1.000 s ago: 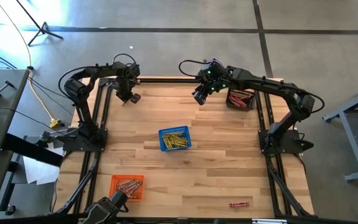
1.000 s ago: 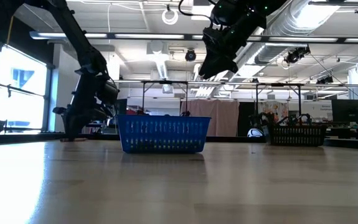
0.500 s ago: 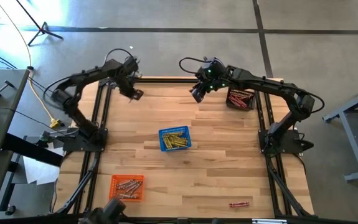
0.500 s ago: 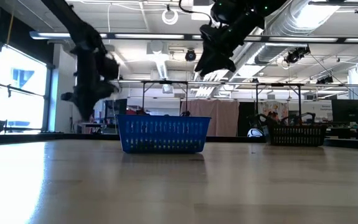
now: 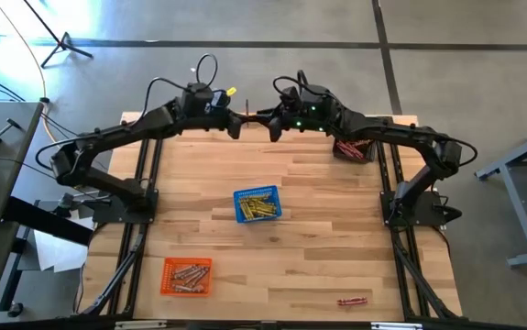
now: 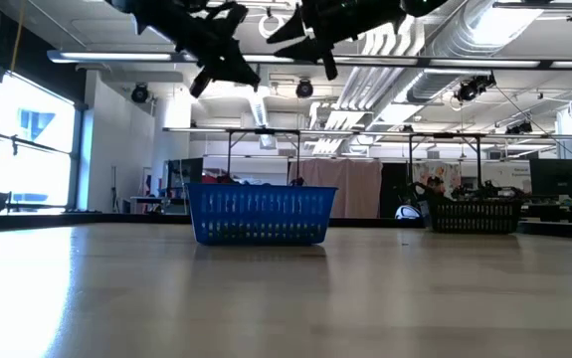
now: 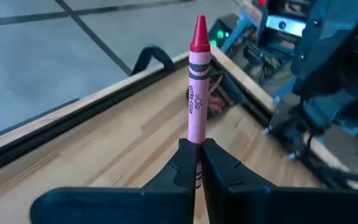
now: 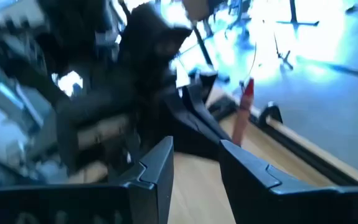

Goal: Sort crayons
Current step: Put the red crayon into the black basket

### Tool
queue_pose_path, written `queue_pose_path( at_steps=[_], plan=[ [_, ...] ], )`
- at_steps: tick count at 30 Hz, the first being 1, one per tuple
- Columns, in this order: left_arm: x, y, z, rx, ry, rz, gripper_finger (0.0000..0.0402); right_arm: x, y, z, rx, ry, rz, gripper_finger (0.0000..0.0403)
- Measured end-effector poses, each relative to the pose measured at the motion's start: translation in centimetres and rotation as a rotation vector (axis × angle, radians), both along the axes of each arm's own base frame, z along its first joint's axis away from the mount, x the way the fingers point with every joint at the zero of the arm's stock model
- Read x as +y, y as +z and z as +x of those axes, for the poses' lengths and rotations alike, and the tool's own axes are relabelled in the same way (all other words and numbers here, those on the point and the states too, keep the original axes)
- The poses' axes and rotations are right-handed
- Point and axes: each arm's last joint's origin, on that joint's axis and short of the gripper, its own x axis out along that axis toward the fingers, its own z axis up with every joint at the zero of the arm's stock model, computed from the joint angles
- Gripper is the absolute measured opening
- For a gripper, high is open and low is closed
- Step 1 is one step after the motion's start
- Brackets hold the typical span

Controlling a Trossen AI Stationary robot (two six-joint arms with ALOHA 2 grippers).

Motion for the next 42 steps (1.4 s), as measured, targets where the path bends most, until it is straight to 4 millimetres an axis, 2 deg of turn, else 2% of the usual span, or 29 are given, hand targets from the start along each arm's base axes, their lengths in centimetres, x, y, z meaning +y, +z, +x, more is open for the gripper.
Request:
queue_pose_path(
  at_steps=[10,18,28,32,37,42],
  plan=[
    [-2.8,0.7,1.7,-0.063,-0.002,0.024,0.0000,0.0,0.3,0.1,-0.037,-0.062,0.031,0.0130],
    [-3.8,1.1,2.3,-0.098,-0.020,0.041,0.0000,0.1,0.3,0.1,-0.038,-0.065,0.034,0.0160],
    [-4.9,1.6,2.9,-0.154,-0.060,0.073,0.0000,0.3,0.3,0.2,-0.048,-0.063,0.053,0.0161],
    [-4.9,1.6,2.9,-0.144,-0.064,0.081,0.0000,0.7,0.5,0.4,-0.065,-0.048,0.043,0.0133],
    [-4.9,1.6,2.9,-0.133,-0.074,0.108,0.0007,1.1,0.5,0.5,-0.059,-0.015,0.033,0.0021],
    [-4.9,1.6,2.9,-0.125,-0.085,0.138,0.0029,0.8,0.7,0.2,-0.055,-0.003,0.021,0.0012]
  ],
)
